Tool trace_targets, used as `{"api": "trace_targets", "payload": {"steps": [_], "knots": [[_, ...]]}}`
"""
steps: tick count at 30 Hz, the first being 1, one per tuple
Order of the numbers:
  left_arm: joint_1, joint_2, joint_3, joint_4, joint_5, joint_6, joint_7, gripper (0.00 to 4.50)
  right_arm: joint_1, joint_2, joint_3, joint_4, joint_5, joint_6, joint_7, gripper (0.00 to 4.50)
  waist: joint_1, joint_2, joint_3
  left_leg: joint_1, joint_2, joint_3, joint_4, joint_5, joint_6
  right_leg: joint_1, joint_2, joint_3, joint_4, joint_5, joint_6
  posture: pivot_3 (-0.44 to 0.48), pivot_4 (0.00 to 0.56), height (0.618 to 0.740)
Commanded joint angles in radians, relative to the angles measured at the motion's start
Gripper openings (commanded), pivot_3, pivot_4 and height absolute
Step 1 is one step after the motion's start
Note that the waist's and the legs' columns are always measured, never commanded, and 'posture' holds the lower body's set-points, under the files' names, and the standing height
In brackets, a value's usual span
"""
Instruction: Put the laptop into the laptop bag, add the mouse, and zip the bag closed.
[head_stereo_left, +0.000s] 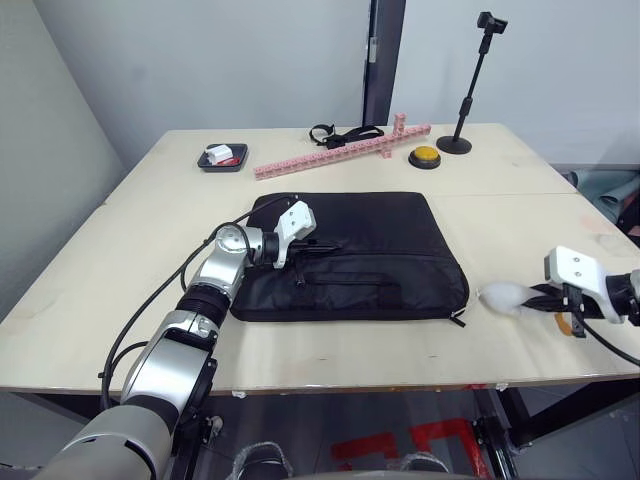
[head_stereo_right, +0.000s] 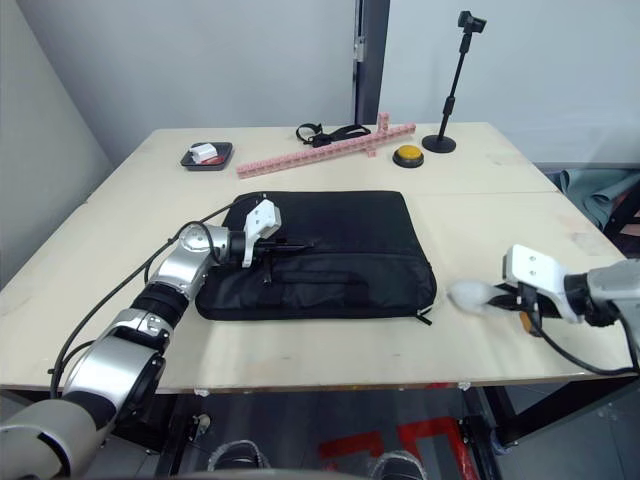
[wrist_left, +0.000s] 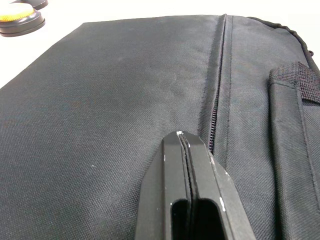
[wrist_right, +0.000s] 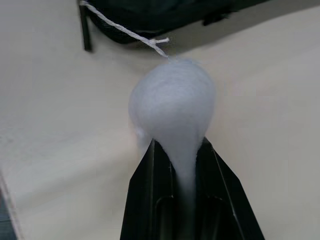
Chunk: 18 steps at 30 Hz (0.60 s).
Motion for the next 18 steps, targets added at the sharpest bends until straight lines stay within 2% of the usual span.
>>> {"api": "trace_targets", "payload": {"steps": [1, 10, 11, 18], "knots": [[0.070, 0.015, -0.065, 0.081, 0.083, 0.046, 0.000, 0.00, 0.012, -0.014, -0.020, -0.040, 0.006, 0.020, -0.003, 1.16, 0.000, 0.001, 0.000, 0.000, 0.000, 0.000, 0.000, 0.000, 0.000, 0.000, 0.000, 0.000, 0.000, 0.000, 0.000, 0.000, 0.150, 0.740], [0.076, 0.012, -0.066, 0.077, 0.081, 0.048, -0.003, 0.00, -0.008, -0.041, -0.047, -0.093, 0.046, 0.082, 0.020, 4.27, 0.000, 0.001, -0.001, 0.000, 0.000, 0.001, -0.001, 0.000, 0.000, 0.000, 0.000, 0.000, -0.001, 0.000, 0.000, 0.000, 0.150, 0.740], [0.076, 0.011, -0.066, 0.078, 0.081, 0.048, -0.003, 0.00, -0.011, -0.039, -0.047, -0.105, 0.054, 0.096, 0.022, 4.45, 0.000, 0.001, -0.001, 0.000, 0.000, 0.001, -0.001, 0.000, 0.000, 0.000, 0.000, 0.000, -0.001, 0.000, 0.000, 0.000, 0.150, 0.740], [0.079, 0.002, -0.072, 0.067, 0.081, 0.054, -0.007, 0.00, -0.025, -0.011, -0.010, -0.119, 0.026, 0.084, -0.007, 4.45, 0.001, 0.001, -0.001, 0.000, 0.000, 0.001, -0.001, 0.000, 0.000, 0.000, 0.000, 0.000, -0.002, 0.000, 0.000, 0.000, 0.150, 0.740]]}}
